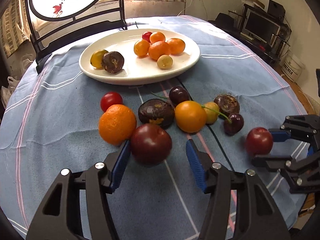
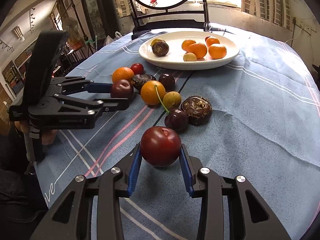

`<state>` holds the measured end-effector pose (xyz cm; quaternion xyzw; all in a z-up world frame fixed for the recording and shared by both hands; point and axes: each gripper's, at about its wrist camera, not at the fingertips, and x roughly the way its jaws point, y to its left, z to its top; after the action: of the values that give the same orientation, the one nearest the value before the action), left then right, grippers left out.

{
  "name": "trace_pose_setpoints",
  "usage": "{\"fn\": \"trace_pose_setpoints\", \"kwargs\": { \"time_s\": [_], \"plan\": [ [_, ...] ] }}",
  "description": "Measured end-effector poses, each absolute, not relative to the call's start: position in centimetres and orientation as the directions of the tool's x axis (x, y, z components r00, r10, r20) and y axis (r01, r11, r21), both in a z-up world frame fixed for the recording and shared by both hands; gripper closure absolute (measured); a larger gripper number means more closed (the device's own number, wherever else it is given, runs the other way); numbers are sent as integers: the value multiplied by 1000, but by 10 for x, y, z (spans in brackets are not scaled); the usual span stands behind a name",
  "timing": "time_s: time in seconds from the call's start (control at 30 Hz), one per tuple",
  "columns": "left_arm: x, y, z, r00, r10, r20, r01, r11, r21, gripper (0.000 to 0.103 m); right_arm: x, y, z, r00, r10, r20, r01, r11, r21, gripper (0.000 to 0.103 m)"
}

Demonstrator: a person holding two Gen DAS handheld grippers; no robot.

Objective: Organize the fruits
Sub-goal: 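Grasp a red apple with the right gripper while the left grasps a dark red plum, then carry the held apple and plum over the white plate with both grippers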

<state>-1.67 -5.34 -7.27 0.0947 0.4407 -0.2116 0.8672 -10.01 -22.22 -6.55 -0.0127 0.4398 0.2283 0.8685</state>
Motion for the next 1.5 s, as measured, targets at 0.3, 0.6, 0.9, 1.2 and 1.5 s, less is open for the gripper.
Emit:
{"fn": "trace_pose_setpoints", "kwargs": {
  "time_s": [0.3,0.6,0.9,1.2,1.5],
  "plan": [
    [-30,-42,-65,527,-272,-805,452,892,-5,63,-104,-224,-63,520,382,-764,-402,899,175,65],
    [-27,-35,5,706,-217,-674,408,903,137,63,-102,-220,-4,633,386,-672,-423,899,118,66],
    [20,-52,67,824,-179,-538,325,927,190,63,-43,-240,74,743,399,-537,-387,911,143,65],
    [67,-63,45,822,-142,-552,312,923,226,63,24,-235,65,729,383,-567,-368,918,147,65],
    [110,-64,15,788,-120,-603,311,924,222,63,75,-220,31,680,347,-646,-365,924,113,65]
  ]
}}
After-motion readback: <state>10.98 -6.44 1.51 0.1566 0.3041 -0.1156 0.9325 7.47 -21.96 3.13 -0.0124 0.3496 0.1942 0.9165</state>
